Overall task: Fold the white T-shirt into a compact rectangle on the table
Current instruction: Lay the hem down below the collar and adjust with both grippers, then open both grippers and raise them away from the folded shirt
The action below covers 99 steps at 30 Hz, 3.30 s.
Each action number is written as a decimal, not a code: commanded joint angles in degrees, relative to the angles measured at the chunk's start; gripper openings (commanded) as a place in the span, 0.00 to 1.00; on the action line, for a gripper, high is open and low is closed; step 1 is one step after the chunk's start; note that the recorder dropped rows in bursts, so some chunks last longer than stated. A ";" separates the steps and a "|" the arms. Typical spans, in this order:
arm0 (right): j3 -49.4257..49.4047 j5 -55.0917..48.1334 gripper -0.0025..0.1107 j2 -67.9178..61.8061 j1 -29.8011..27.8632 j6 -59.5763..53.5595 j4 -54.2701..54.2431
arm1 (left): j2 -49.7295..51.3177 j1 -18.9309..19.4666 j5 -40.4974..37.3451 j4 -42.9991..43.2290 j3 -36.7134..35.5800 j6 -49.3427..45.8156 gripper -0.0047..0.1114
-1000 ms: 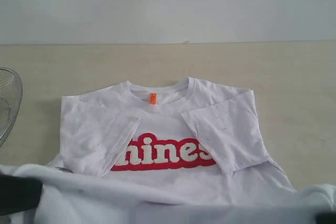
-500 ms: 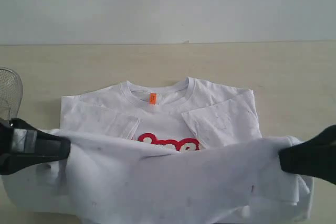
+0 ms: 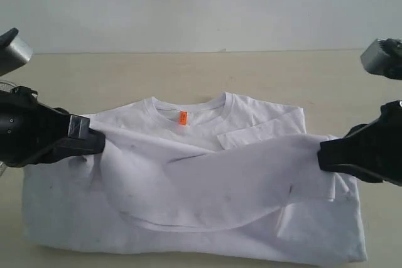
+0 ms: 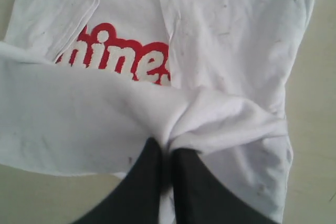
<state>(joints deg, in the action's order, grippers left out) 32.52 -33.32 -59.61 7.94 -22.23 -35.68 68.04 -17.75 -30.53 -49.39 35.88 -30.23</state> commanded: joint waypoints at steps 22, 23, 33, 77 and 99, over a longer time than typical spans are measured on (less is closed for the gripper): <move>4.15 13.52 0.02 -15.96 -0.01 -3.81 0.31 | 10.87 -0.19 10.24 -0.73 0.43 -5.29 0.08; 4.15 13.77 0.02 -16.38 -0.01 -3.81 0.19 | 11.49 -0.19 10.24 -0.73 0.43 -5.29 0.08; 4.15 17.58 0.04 -18.57 -0.01 -3.81 -1.08 | 16.67 -0.19 15.39 -0.73 1.62 -5.78 0.08; 4.15 21.14 0.31 -35.02 -0.01 -3.85 -1.20 | 16.16 -0.19 -6.54 0.75 3.05 -12.65 0.08; 7.15 22.49 0.02 -31.32 -0.01 -0.27 -3.17 | 16.16 -0.19 -6.54 0.15 2.92 -12.65 0.08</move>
<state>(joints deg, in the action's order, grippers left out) 37.98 -11.16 -91.57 8.03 -23.36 -38.49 84.82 -17.75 -37.03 -48.84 38.93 -42.71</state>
